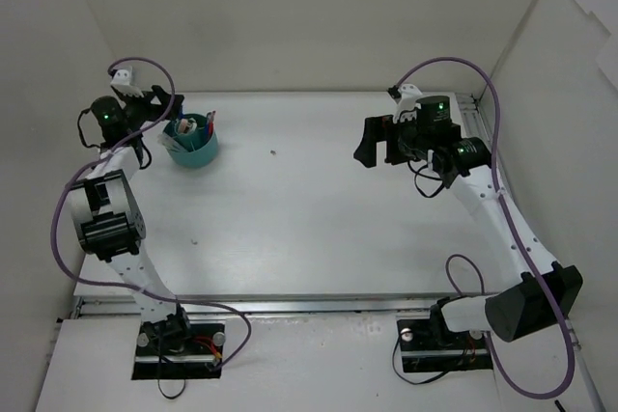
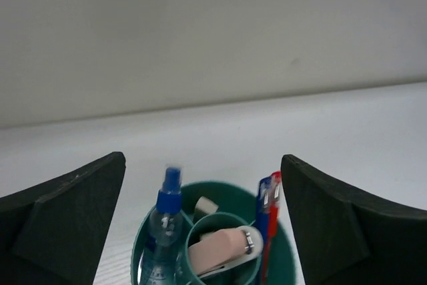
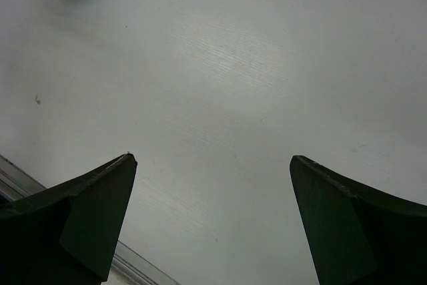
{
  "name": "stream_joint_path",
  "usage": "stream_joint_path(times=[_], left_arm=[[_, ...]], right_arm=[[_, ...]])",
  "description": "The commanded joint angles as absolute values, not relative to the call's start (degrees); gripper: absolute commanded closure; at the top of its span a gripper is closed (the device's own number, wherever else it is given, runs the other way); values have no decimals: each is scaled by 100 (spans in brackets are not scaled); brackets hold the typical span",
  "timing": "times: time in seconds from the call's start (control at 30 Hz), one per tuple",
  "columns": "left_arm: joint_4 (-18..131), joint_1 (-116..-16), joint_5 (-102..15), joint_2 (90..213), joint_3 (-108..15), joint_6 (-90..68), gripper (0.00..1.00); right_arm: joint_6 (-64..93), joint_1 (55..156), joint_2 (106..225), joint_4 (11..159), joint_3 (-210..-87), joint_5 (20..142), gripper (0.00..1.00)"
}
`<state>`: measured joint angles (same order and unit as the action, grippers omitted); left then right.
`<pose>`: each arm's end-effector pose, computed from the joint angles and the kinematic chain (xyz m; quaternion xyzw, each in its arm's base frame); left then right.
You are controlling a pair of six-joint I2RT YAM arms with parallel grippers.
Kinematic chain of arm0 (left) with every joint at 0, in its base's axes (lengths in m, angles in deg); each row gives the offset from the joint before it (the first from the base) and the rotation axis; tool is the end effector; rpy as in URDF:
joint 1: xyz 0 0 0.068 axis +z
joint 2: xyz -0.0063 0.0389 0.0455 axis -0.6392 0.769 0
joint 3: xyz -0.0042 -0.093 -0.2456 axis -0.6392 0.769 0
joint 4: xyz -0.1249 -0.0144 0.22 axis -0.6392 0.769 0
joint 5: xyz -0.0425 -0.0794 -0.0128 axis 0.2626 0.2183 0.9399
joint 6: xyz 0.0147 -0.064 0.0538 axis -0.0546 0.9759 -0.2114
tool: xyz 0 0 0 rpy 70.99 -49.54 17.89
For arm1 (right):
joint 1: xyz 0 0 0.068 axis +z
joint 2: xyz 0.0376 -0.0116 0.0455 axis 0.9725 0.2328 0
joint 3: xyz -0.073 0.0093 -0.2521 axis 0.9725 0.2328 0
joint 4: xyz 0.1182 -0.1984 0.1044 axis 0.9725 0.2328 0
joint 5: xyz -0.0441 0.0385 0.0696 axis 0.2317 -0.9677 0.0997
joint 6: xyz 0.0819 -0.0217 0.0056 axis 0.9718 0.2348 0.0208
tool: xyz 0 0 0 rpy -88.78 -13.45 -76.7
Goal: Sort the stationery into containers
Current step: Place the stationery in the storage box, then reset both arms
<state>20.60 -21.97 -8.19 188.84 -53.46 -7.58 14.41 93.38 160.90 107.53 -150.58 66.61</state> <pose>0.4699 0.0965 0.2730 0.0797 0.6841 -0.2387 0.6846 0.3080 0.1226 0.3696 -0.1791 0.8014 0.2680 0.5038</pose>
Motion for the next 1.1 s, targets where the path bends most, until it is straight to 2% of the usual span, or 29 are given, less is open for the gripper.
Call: stream_joint_path(times=[0.0, 0.07, 0.13, 0.17, 0.2, 0.27, 0.3, 0.47, 0.57, 0.73, 1.07], left_arm=[[1098, -2163, -648, 17615, -5215, -634, 0], [1203, -2163, -754, 17055, -5056, -582, 0], [2078, -2163, -1114, 16632, -4941, -599, 0], [2709, -2276, -1681, 16177, -5002, -773, 0], [4090, -2381, -2165, 15981, -5185, -810, 0], [5180, -2714, -3053, 15315, -5257, -732, 0], [5777, -2821, -3841, 15085, -4988, -444, 0], [6994, -3322, -5762, 12918, -3153, 490, 0], [7443, -3428, -5923, 11780, -2308, 710, 0], [8191, -3428, -6239, 10857, -1944, 1131, 0], [8551, -3428, -6555, 10934, -2066, 1501, 0]], right_arm=[[1529, 9297, 15628, 10274, -14923, 6876, 2], [1634, 9288, 15496, 10213, -14782, 7034, 2], [1818, 9306, 15223, 10081, -14501, 7446, 2], [1915, 9306, 15092, 10028, -14387, 7839, 2], [2124, 9306, 14847, 9854, -14064, 8052, 2], [2354, 9288, 14556, 9642, -13702, 8526, 2], [2607, 9288, 14259, 9467, -13317, 8851, 2], [3032, 9306, 13317, 9166, -12304, 9977, 2], [3233, 9297, 12719, 9070, -11663, 10504, 2], [3524, 9288, 12094, 9017, -11187, 10875, 2], [3577, 9288, 12085, 9026, -11081, 10822, 2]])
